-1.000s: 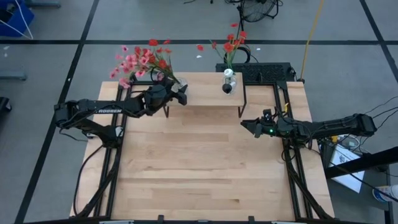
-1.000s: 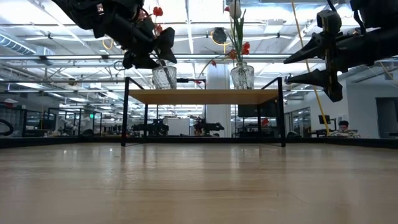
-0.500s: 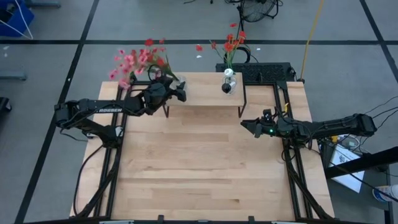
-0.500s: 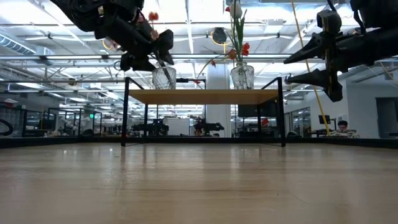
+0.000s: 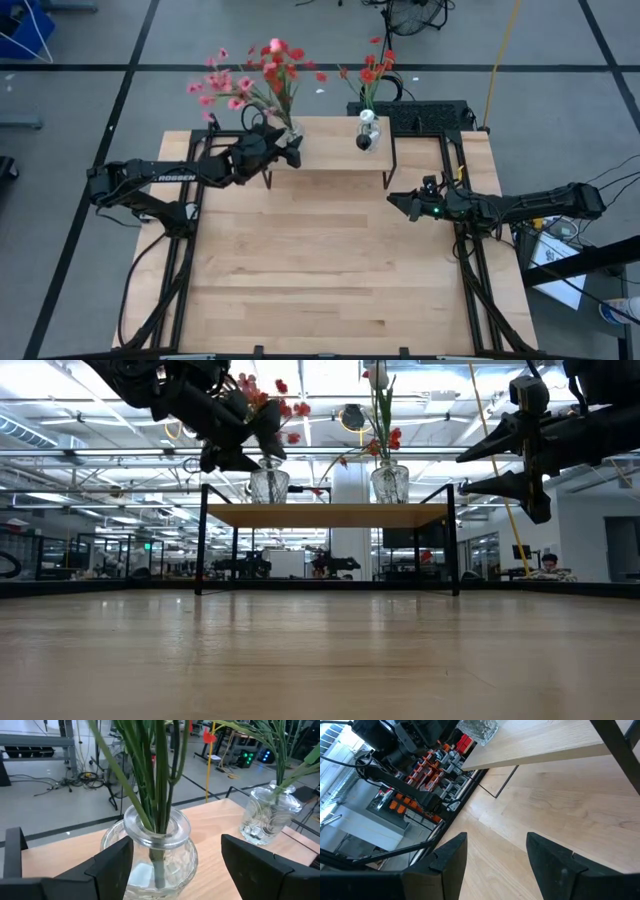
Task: Pick and place flowers into a vace then onto a shelf
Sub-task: Put the transparent vase with flowers on the shelf, then return to Home Position
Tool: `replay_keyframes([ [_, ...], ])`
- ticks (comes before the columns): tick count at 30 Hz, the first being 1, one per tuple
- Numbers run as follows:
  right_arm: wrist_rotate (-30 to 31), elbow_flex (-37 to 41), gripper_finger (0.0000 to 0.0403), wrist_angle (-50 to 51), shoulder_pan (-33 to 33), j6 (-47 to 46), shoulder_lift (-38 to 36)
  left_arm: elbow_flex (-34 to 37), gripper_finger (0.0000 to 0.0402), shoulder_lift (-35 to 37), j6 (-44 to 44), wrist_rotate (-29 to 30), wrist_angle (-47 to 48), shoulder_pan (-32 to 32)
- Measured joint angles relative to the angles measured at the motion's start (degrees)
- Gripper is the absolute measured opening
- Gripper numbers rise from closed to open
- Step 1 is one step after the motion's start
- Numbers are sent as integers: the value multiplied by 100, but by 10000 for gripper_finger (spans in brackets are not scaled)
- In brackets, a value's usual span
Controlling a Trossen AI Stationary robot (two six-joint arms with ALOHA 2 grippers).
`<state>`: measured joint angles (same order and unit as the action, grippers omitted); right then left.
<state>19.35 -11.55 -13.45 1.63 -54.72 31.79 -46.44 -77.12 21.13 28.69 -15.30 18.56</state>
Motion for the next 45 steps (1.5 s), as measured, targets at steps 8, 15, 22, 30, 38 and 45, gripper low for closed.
replay_keyframes([
  [8, 2, 0, 196, -2, -2, -7, 0, 2, 303, 82, -159, 67, 24, -38],
  [15, 0, 0, 196, -2, -2, 4, -2, 7, 303, 116, -147, -4, 121, -129],
  [22, -1, 0, 196, -2, -1, 14, 0, 7, 303, 117, -113, 187, 81, -402],
  [30, -4, 0, 196, -2, -2, 105, 0, 1, 303, 421, 19, 480, 195, -722],
  [38, -9, 0, 196, -2, -1, 142, -2, 7, 303, 745, 291, 654, 547, -1033],
  [45, -111, 0, 196, -4, -2, 144, 0, -2, 303, 872, 1461, 323, 1293, -1628],
])
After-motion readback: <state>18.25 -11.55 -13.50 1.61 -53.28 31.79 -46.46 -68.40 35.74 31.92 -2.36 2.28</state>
